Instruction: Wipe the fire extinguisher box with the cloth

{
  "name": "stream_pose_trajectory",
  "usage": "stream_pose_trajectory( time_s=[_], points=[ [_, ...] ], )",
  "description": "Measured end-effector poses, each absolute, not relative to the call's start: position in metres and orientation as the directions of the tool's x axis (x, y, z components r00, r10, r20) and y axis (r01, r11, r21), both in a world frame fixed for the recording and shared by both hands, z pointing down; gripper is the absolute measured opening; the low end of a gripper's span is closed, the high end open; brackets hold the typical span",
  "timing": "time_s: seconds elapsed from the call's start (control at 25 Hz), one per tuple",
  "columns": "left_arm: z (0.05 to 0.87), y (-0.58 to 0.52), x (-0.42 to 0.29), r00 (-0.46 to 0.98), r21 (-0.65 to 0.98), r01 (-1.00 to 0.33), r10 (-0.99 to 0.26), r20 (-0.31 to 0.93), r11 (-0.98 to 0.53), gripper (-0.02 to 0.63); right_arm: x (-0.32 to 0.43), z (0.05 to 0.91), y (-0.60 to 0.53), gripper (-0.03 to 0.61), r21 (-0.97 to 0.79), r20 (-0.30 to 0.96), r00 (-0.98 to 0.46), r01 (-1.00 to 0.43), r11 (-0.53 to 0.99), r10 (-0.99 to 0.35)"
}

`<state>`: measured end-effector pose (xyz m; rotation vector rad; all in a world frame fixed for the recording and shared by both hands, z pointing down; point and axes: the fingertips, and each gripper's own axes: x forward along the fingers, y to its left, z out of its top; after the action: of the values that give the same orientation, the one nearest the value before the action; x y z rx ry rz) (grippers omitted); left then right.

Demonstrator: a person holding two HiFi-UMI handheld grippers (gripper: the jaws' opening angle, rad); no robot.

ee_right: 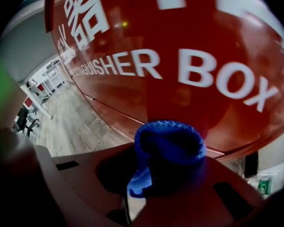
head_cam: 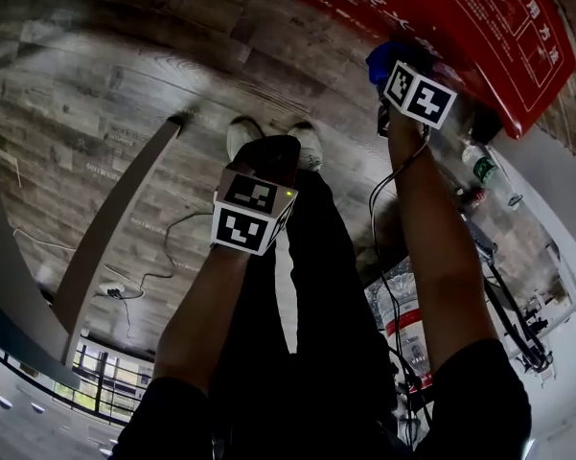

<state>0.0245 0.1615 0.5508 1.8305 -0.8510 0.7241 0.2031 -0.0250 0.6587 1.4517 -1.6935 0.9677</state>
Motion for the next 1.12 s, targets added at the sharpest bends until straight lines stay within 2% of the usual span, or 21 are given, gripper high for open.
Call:
stream_pose_trajectory(
  time_s=[0.44,0.64,0.84,1.12],
  points=[
    [0.549,0.17,-0.012,0.53,0.473,-0.845,-0.274,0.803,-0.247,-0.006,0.042,0.646,-0.091,0.042,-0.242,0.793,-0.325,-0.944,0.222,-0.516],
    [0.555,0.157,-0.032,0.504,0.453,-0.863,-0.312,0.805,-0.224,-0.006,0.001,0.652,-0.107,0.043,-0.268,0.763,-0.373,-0.926,0.267,-0.528],
    [0.567,0.151,-0.036,0.497,0.449,-0.867,-0.325,0.804,-0.214,-0.006,0.011,0.677,-0.101,0.042,-0.207,0.772,-0.351,-0.927,0.313,-0.53],
    [0.587,0.151,-0.012,0.53,0.462,-0.843,-0.278,0.801,-0.276,-0.006,0.089,0.721,-0.074,0.041,-0.241,0.825,-0.276,-0.961,0.136,-0.492]
  ],
)
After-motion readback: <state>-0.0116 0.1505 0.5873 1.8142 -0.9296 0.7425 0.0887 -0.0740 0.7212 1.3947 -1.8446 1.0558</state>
